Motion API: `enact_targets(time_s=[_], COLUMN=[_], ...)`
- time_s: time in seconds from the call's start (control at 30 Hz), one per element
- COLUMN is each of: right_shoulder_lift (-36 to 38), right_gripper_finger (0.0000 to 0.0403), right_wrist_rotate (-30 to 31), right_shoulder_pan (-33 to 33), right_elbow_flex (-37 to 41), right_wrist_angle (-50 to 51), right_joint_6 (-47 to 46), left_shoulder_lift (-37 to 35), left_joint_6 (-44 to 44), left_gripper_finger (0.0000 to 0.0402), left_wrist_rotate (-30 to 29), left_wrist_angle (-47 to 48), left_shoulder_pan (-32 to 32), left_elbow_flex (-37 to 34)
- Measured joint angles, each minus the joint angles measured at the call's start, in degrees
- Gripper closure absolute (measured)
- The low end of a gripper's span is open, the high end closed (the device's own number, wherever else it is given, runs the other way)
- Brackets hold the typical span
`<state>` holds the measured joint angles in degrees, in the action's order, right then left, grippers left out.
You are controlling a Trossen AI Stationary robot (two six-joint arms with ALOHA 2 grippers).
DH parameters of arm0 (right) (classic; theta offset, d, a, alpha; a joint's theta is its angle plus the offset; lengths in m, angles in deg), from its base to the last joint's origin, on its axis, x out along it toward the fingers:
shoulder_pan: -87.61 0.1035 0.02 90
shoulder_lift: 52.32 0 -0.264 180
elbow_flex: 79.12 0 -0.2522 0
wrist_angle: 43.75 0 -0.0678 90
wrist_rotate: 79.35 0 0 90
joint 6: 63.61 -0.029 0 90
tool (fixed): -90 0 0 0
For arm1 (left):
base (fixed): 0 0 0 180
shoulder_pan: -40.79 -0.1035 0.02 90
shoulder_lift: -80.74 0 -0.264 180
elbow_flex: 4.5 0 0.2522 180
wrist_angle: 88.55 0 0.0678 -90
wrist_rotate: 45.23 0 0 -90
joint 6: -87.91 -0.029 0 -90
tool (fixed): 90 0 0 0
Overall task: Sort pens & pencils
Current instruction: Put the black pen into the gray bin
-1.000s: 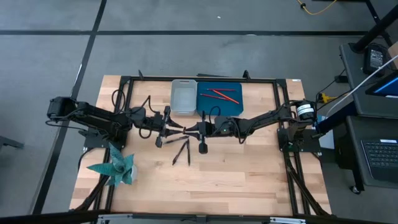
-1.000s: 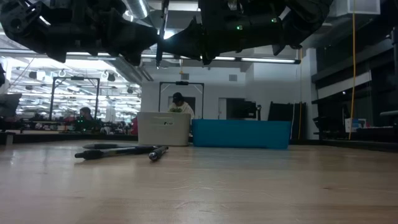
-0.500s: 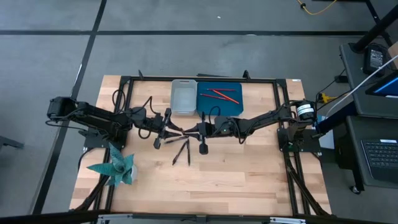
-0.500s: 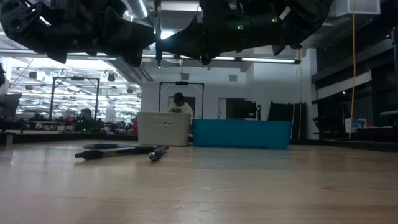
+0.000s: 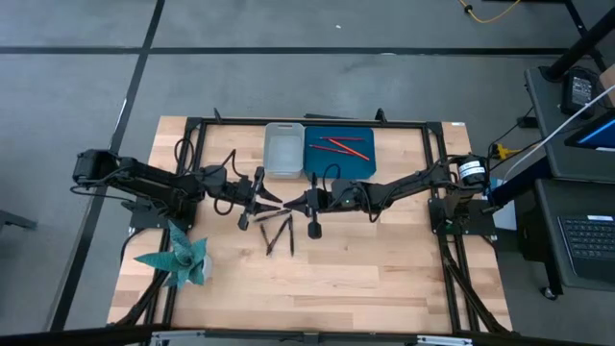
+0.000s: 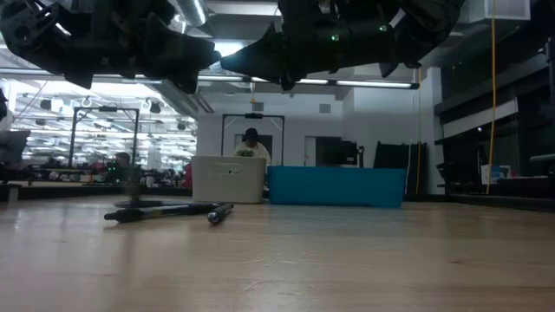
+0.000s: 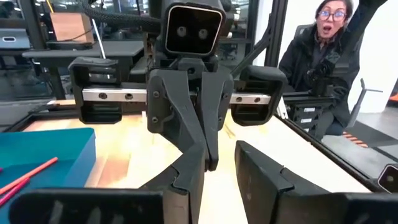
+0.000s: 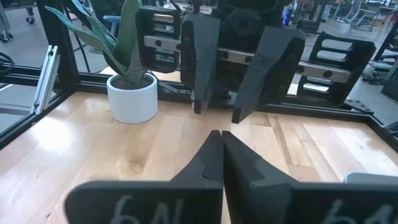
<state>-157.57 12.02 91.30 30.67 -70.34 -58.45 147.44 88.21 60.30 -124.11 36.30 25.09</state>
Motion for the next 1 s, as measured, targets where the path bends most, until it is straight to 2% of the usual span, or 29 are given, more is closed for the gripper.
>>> enact_targets(time_s=[0.27, 0.4, 0.6, 0.7, 0.87, 1.0], right_shoulder_lift=[0.0, 0.0, 0.0, 0.0, 0.0, 0.0], right_gripper_finger=[0.0402, 0.0401, 0.0377, 0.0370, 0.0368, 0.0367], right_wrist_rotate=[-0.1, -4.2, -4.5, -4.5, -4.5, -3.7], right_shoulder_pan=[0.0, -0.1, -0.2, -0.2, -0.1, -0.5], right_elbow_flex=[0.0, 0.0, 0.0, 0.0, 0.0, 0.0], right_wrist_angle=[2.4, 5.0, 8.1, 8.3, 8.7, 9.4], right_joint_6=[-0.6, -3.8, -6.4, -6.2, -4.4, -1.8], left_shoulder_lift=[0.0, 0.0, 0.0, -0.7, -3.1, -5.5], left_joint_6=[-0.9, -0.9, -1.3, -1.5, -0.9, -0.9], left_gripper_finger=[0.0317, 0.0317, 0.0317, 0.0317, 0.0317, 0.0317], left_wrist_rotate=[0.0, 0.0, 0.0, -1.0, -7.4, -10.0], left_wrist_angle=[0.7, 1.2, 2.9, 8.8, 22.7, 35.4], left_shoulder_pan=[0.0, 0.0, 0.0, -0.5, -0.9, -0.9], left_elbow_flex=[0.0, 0.0, 0.0, 0.0, 0.1, 3.3])
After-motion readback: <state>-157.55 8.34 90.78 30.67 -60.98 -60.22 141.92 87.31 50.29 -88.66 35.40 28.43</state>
